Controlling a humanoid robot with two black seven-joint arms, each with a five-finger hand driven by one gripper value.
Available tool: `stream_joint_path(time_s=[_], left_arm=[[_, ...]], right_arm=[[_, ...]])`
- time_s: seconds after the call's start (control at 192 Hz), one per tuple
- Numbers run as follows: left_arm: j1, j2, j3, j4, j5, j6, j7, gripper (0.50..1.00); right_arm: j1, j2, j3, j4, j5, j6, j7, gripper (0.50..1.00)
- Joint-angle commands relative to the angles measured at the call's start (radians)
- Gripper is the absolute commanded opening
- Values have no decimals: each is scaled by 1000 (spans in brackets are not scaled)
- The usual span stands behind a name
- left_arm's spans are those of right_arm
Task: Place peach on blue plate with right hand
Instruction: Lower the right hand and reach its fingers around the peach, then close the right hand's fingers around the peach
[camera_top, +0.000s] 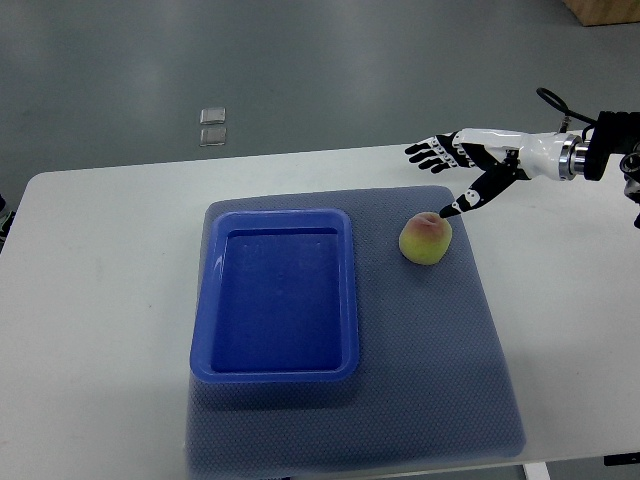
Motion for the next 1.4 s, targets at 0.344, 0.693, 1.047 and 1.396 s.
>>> stream_joint_path(time_s=[0.344,0.693,1.047,1.396], left_arm=[[0,0,0,0,0,0,0,1000],[0,0,0,0,0,0,0,1000],[0,0,0,0,0,0,0,1000],[0,0,0,0,0,0,0,1000]], right_arm=[[-3,-6,-73,45,-289,-200,17,928],[-13,49,-196,35,-292,-322,4,928],[-33,98,-200,15,-303,-339,3,926],[-33,112,-206,-5,-303,-373,3,901]])
